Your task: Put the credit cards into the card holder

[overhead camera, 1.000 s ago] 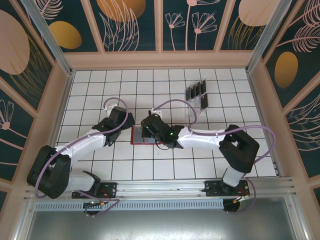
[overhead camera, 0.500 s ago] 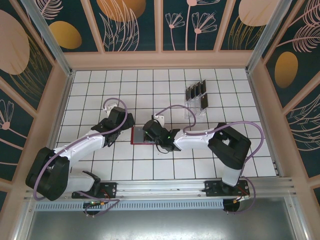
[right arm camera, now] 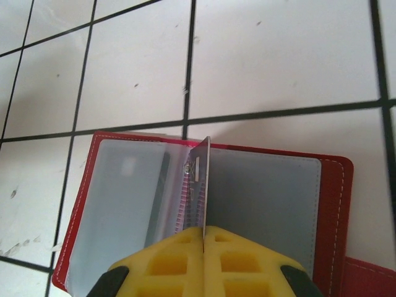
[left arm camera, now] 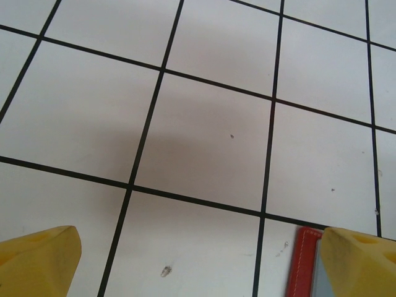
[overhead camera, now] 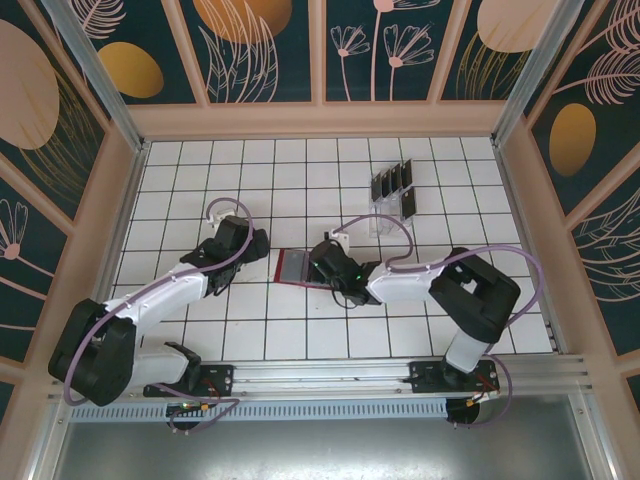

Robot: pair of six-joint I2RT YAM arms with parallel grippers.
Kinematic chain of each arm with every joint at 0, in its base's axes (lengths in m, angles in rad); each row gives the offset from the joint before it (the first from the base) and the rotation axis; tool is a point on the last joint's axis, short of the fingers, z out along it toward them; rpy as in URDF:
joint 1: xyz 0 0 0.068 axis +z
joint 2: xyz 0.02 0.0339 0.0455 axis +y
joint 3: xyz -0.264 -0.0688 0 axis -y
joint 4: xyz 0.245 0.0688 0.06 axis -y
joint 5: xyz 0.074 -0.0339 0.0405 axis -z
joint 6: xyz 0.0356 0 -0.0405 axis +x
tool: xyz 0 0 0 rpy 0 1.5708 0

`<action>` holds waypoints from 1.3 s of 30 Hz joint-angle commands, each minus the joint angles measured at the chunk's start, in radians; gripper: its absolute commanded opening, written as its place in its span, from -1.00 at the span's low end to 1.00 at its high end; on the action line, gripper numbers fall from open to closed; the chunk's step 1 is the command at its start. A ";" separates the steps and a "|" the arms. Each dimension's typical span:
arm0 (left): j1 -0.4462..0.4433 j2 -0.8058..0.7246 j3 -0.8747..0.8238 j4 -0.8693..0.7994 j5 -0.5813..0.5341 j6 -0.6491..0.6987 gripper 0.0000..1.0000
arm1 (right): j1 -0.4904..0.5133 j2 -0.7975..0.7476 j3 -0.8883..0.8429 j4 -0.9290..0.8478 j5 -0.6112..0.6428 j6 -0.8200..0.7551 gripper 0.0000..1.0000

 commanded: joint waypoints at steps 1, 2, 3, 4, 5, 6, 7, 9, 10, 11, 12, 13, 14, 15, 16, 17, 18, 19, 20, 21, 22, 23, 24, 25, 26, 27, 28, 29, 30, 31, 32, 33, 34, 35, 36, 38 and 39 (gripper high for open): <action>0.005 -0.030 -0.019 -0.023 0.031 0.015 0.97 | -0.049 -0.011 -0.035 -0.014 -0.071 -0.113 -1.00; 0.004 -0.033 -0.021 -0.022 0.040 0.016 0.97 | -0.064 -0.010 -0.034 -0.005 -0.099 -0.140 -1.00; 0.003 -0.035 -0.024 -0.022 0.050 0.016 0.97 | -0.076 -0.005 -0.032 0.004 -0.129 -0.164 -1.00; 0.004 -0.037 -0.026 -0.019 0.063 0.015 0.97 | -0.088 0.002 -0.025 0.011 -0.162 -0.195 -1.00; 0.003 -0.037 -0.029 -0.015 0.078 0.013 0.97 | -0.099 0.012 -0.017 0.014 -0.188 -0.223 -1.00; 0.002 -0.036 -0.032 -0.012 0.089 0.012 0.97 | -0.107 0.019 -0.012 0.018 -0.209 -0.248 -1.00; 0.003 -0.035 -0.035 -0.005 0.104 0.009 0.97 | -0.116 0.027 -0.005 0.021 -0.236 -0.275 -1.00; -0.003 -0.028 -0.041 0.008 0.130 0.007 0.97 | -0.134 0.038 0.002 0.027 -0.269 -0.307 -1.00; -0.007 -0.022 -0.042 0.013 0.137 0.007 0.97 | -0.140 0.038 0.005 0.032 -0.296 -0.319 -1.00; -0.013 -0.014 -0.042 0.018 0.143 0.008 0.97 | -0.144 0.034 0.007 0.034 -0.312 -0.323 -1.00; -0.018 -0.006 -0.041 0.022 0.148 0.010 0.97 | -0.146 0.028 0.009 0.033 -0.319 -0.326 -1.00; -0.025 0.005 -0.040 0.029 0.152 0.013 0.97 | -0.146 0.015 0.012 0.035 -0.327 -0.323 -1.00; -0.030 0.015 -0.037 0.037 0.156 0.015 0.97 | -0.147 -0.001 0.012 0.037 -0.332 -0.317 -1.00; -0.038 0.027 -0.034 0.043 0.157 0.019 0.97 | -0.147 -0.014 0.014 0.035 -0.333 -0.305 -1.00; -0.048 0.041 -0.028 0.049 0.159 0.023 0.97 | -0.148 -0.031 0.015 0.037 -0.335 -0.294 -1.00; -0.060 0.056 -0.021 0.053 0.156 0.028 0.97 | -0.148 -0.051 0.012 0.043 -0.339 -0.280 -1.00; -0.071 0.071 -0.012 0.055 0.152 0.031 0.97 | -0.148 -0.068 0.007 0.052 -0.339 -0.264 -1.00; -0.083 0.085 -0.002 0.058 0.149 0.036 0.97 | -0.150 -0.089 0.001 0.065 -0.337 -0.246 -1.00; -0.096 0.100 0.006 0.058 0.144 0.040 0.97 | -0.153 -0.108 -0.009 0.081 -0.337 -0.227 -1.00; -0.105 0.114 0.012 0.057 0.137 0.043 0.97 | -0.156 -0.121 -0.018 0.089 -0.336 -0.209 -1.00; -0.115 0.124 0.017 0.056 0.129 0.042 0.97 | -0.159 -0.133 -0.028 0.100 -0.331 -0.191 -1.00; -0.122 0.132 0.019 0.056 0.123 0.042 0.97 | -0.162 -0.145 -0.040 0.112 -0.326 -0.174 -1.00; -0.127 0.139 0.019 0.058 0.118 0.042 0.97 | -0.165 -0.156 -0.057 0.129 -0.321 -0.153 -1.00; -0.134 0.146 0.016 0.059 0.116 0.039 0.97 | -0.167 -0.167 -0.073 0.147 -0.316 -0.135 -1.00; -0.140 0.149 0.015 0.061 0.113 0.037 0.97 | -0.171 -0.173 -0.086 0.161 -0.314 -0.122 -1.00; -0.146 0.153 0.011 0.062 0.112 0.033 0.97 | -0.173 -0.176 -0.102 0.176 -0.306 -0.110 -1.00; -0.155 0.159 0.008 0.062 0.110 0.028 0.97 | -0.173 -0.180 -0.116 0.191 -0.299 -0.100 -1.00; -0.162 0.162 0.007 0.064 0.107 0.023 0.97 | -0.174 -0.182 -0.128 0.204 -0.295 -0.094 -1.00; -0.171 0.167 0.004 0.065 0.106 0.016 0.97 | -0.175 -0.185 -0.141 0.222 -0.290 -0.086 -1.00; -0.177 0.169 0.002 0.068 0.106 0.007 0.97 | -0.174 -0.187 -0.155 0.241 -0.290 -0.079 -1.00; -0.182 0.171 0.000 0.071 0.106 0.002 0.97 | -0.174 -0.189 -0.166 0.257 -0.288 -0.075 -1.00; -0.186 0.172 -0.004 0.073 0.103 -0.005 0.97 | -0.174 -0.191 -0.178 0.277 -0.286 -0.070 -1.00; -0.189 0.173 -0.006 0.076 0.103 -0.011 0.97 | -0.175 -0.192 -0.191 0.296 -0.286 -0.066 -1.00; -0.192 0.176 -0.008 0.078 0.101 -0.015 0.97 | -0.175 -0.193 -0.200 0.313 -0.284 -0.063 -1.00; -0.193 0.179 -0.010 0.078 0.098 -0.019 0.97 | -0.174 -0.193 -0.208 0.327 -0.284 -0.061 -1.00; -0.196 0.184 -0.010 0.075 0.093 -0.024 0.97 | -0.174 -0.191 -0.219 0.348 -0.284 -0.058 -1.00; -0.196 0.188 -0.012 0.075 0.092 -0.024 0.97 | -0.174 -0.191 -0.222 0.358 -0.286 -0.057 -1.00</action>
